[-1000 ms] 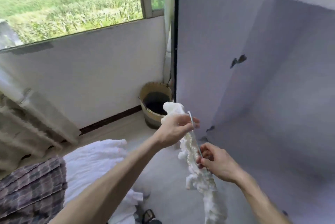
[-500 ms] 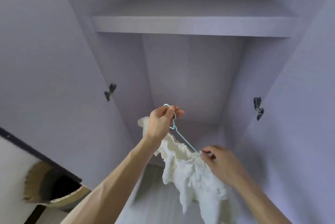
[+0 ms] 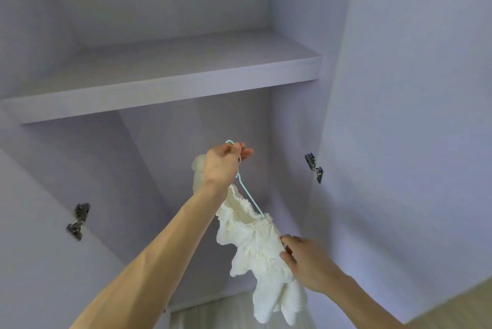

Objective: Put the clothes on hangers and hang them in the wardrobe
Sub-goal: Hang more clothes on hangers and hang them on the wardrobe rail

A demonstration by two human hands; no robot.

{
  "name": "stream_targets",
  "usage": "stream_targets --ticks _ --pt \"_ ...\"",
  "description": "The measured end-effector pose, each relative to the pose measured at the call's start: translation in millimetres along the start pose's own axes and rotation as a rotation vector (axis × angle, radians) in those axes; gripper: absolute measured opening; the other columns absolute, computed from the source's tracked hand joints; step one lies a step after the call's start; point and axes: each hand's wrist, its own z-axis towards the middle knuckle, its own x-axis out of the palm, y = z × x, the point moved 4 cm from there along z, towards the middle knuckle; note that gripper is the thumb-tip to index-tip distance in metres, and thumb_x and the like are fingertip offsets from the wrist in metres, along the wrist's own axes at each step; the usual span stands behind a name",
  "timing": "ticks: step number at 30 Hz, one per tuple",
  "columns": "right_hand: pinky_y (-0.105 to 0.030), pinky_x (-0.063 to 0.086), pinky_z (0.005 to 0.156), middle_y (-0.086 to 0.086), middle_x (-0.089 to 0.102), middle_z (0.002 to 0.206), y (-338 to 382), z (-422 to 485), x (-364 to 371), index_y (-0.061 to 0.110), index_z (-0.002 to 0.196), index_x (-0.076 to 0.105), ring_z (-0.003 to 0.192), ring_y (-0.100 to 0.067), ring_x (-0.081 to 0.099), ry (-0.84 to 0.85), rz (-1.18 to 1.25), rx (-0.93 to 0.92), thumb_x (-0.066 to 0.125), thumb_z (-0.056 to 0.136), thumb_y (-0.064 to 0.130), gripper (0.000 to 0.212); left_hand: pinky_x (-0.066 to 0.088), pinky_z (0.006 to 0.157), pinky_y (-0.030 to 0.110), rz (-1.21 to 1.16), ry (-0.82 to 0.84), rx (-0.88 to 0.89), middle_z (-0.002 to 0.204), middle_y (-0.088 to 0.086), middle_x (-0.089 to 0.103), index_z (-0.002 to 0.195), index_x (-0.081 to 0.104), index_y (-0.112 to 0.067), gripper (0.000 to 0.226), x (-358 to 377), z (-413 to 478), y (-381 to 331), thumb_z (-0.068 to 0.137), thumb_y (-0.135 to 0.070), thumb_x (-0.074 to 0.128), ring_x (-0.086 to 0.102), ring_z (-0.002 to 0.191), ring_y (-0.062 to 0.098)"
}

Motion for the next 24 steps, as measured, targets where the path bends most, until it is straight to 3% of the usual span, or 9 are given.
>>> stream_targets --ticks 2,4,7,9,12,15,18,20,24 --pt "-0.023 0.037 0.067 0.011 0.050 0.083 7.3 3.6 0.2 0.022 0.104 0.044 0.069 -0.008 0.045 -0.020 0.060 0.004 0.043 0.102 0.025 0.004 0.049 0.078 0.024 0.045 0.090 0.021 0.089 -0.005 0.076 0.099 0.066 -0.012 0.019 8.3 8.8 -7.2 0.104 -0.017 0.049 0.071 0.084 0.004" --pt "-0.019 0.037 0.062 0.011 0.049 0.079 12.0 5.8 -1.7 0.024 0.102 0.042 0.062 -0.008 0.043 -0.017 0.194 0.033 0.046 0.101 0.021 0.005 0.049 0.088 0.027 0.134 0.194 0.042 0.098 -0.006 0.074 0.103 0.066 -0.015 0.017 13.6 20.7 -14.4 0.103 -0.018 0.049 0.068 0.090 0.005" --pt "-0.021 0.045 0.062 0.007 0.053 0.081 10.4 11.2 -11.8 0.021 0.099 0.048 0.058 -0.005 0.056 -0.050 0.408 0.122 0.050 0.100 0.021 0.002 0.046 0.081 0.027 0.422 0.348 0.128 0.099 -0.005 0.065 0.101 0.061 -0.014 0.013 21.2 39.2 -26.0 0.098 -0.023 0.052 0.058 0.090 0.016" --pt "-0.027 0.048 0.062 0.004 0.054 0.080 6.8 20.1 -24.5 0.014 0.098 0.049 0.058 -0.006 0.062 -0.081 0.479 0.167 0.051 0.100 0.021 0.008 0.045 0.093 0.030 0.662 0.406 0.288 0.112 0.001 0.067 0.108 0.062 -0.019 0.015 27.8 47.9 -36.8 0.097 -0.022 0.052 0.060 0.108 0.022" --pt "-0.022 0.044 0.057 -0.002 0.049 0.082 0.1 40.5 -47.5 0.009 0.090 0.044 0.056 -0.004 0.060 -0.086 0.539 0.216 0.050 0.102 0.017 0.015 0.030 0.115 0.035 0.936 0.227 0.704 0.153 0.001 0.042 0.143 0.049 -0.022 0.048 28.0 54.6 -67.1 0.095 -0.022 0.054 0.036 0.141 0.022" --pt "-0.017 0.039 0.055 -0.002 0.043 0.083 -7.3 66.3 -71.9 0.012 0.085 0.039 0.052 -0.001 0.058 -0.107 0.555 0.242 0.050 0.102 0.015 0.021 0.018 0.121 0.049 1.156 -0.041 0.976 0.164 0.004 0.020 0.154 0.031 -0.020 0.065 20.2 75.2 -97.2 0.094 -0.031 0.053 0.018 0.151 0.026" --pt "-0.018 0.040 0.058 0.000 0.041 0.079 -15.1 94.0 -96.9 0.017 0.080 0.038 0.050 0.001 0.057 -0.172 0.550 0.248 0.050 0.102 0.015 0.025 0.008 0.122 0.054 1.347 -0.146 0.930 0.167 0.003 0.006 0.160 0.011 -0.022 0.074 7.3 116.3 -103.2 0.098 -0.043 0.045 0.006 0.154 0.025" --pt "-0.026 0.041 0.062 0.003 0.044 0.076 -19.8 115.9 -115.6 0.020 0.080 0.038 0.054 -0.001 0.061 -0.224 0.529 0.243 0.050 0.102 0.017 0.025 0.005 0.122 0.054 1.406 -0.180 0.917 0.168 0.001 0.004 0.159 0.000 -0.028 0.075 0.7 138.3 -96.5 0.100 -0.048 0.040 0.009 0.153 0.026" --pt "-0.031 0.044 0.062 0.006 0.054 0.077 -25.7 167.3 -153.2 0.019 0.088 0.044 0.066 -0.011 0.067 -0.328 0.470 0.241 0.048 0.100 0.021 0.013 0.003 0.120 0.056 1.394 -0.306 0.976 0.168 -0.001 0.007 0.159 0.000 -0.033 0.072 5.0 152.3 -84.4 0.099 -0.057 0.031 0.022 0.149 0.031"
